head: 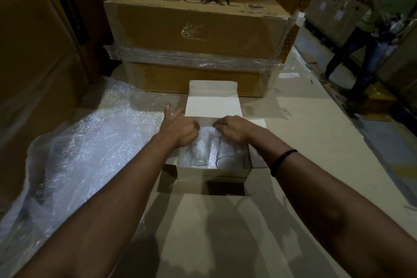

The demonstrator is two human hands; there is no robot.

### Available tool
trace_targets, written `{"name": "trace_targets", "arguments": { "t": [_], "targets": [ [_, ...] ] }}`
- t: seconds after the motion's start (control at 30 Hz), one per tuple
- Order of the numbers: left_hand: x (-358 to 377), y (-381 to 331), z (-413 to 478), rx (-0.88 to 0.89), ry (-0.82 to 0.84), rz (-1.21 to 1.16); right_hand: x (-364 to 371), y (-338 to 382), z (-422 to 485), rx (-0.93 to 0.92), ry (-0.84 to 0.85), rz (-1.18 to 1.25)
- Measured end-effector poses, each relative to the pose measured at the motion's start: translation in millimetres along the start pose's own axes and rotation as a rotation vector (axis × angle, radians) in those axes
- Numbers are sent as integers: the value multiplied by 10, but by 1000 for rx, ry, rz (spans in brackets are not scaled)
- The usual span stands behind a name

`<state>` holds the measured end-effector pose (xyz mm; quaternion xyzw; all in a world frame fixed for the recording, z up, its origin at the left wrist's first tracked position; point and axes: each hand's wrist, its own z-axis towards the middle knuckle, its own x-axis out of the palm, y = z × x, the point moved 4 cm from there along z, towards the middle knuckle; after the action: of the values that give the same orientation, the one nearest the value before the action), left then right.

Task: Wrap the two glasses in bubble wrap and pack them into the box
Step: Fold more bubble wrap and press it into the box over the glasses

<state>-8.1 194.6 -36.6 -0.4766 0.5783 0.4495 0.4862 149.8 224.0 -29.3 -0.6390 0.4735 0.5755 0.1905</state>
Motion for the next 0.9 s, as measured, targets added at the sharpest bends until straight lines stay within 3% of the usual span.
{"name": "trace_targets", "arguments": {
  "t": [0.1,0.2,0.27,0.4,0.5,0.57,0.7,0.9],
  "targets": [
    [0,47,24,-19,27,-123,-34,-9,14,42,75,97],
    [-115,186,-10,-75,-208,-191,-267,-58,-20,114,-117,246],
    [-142,202,-42,-86,-248,-145,-349,-92,-13,161,-147,321],
    [-61,65,-36,-52,-26,-30,-190,-5,51,263,69,280],
    [-53,31,-34,-47,34,-46,-70,19,73,334,194,401],
    [-78,50,-40,-46,6,-83,-92,-3,81,361,196,475],
    [-180,130,-112,-84,-205,-101,-232,-1,152,288,111,432],
    [-73,80,-273,-42,-187,-162,-29,134,184,260,267,428]
  ]
}}
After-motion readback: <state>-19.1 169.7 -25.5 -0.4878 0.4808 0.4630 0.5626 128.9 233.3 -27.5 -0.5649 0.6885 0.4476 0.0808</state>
